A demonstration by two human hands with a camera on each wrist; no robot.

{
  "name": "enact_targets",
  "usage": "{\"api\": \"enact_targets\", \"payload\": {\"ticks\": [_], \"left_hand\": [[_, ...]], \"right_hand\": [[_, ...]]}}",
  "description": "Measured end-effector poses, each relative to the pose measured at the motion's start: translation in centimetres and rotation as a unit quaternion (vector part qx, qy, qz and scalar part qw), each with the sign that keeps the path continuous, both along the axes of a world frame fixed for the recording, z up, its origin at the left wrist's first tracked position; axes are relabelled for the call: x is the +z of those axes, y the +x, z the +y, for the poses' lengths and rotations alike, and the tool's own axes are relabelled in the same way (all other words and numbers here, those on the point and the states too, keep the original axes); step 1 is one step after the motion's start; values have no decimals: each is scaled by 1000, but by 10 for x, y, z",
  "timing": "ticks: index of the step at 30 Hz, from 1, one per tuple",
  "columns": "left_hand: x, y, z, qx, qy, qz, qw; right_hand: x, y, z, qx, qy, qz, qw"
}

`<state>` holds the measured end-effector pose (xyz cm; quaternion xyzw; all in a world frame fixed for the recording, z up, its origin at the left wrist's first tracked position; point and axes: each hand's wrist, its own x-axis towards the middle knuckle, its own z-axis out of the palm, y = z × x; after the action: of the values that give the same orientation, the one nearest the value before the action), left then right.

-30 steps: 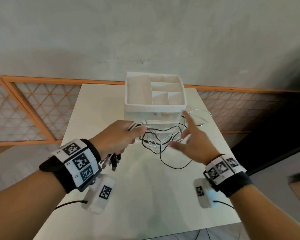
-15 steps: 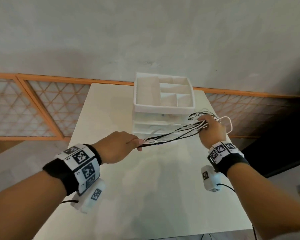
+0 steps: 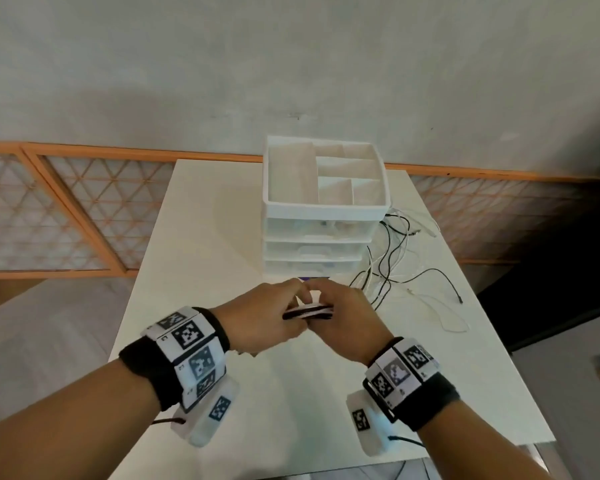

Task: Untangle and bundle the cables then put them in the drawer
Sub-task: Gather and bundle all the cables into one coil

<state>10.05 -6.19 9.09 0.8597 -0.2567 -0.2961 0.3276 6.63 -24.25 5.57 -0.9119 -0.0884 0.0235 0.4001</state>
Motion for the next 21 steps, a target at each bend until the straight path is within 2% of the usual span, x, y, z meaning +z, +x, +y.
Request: {"api": "enact_targets", "payload": {"ticks": [2,4,9,11,13,14,16,18,21], "left_hand": [[-5,0,9,-2,13,14,1000],[-9,-2,12,-21,20,-10,1000],[-6,-5,-8,-81,62,-89,991],[0,-1,-8,-69,29,-76,994],[3,4,-2,6,-63,-18,998],[5,5,3,63,-120,38,990],[6,6,8,156,-210,180,948],[6,3,7,202,-280,292,892],[12,0,-4,264,-349,337,834]], "right_hand": [[-3,-2,-12,-55,33,7,998],[-3,-6,-16,-63,23,14,998],[12,-9,3,43,-134,-2,990],[20,-7,6,55,-149,-18,987],[27,-5,0,19,-75,10,997],[29,-5,-4,-6,-26,25,999],[32,-7,-11,-32,61,45,997],[36,-10,-10,-6,115,55,992],[37,-13,-1,33,152,51,986]]}}
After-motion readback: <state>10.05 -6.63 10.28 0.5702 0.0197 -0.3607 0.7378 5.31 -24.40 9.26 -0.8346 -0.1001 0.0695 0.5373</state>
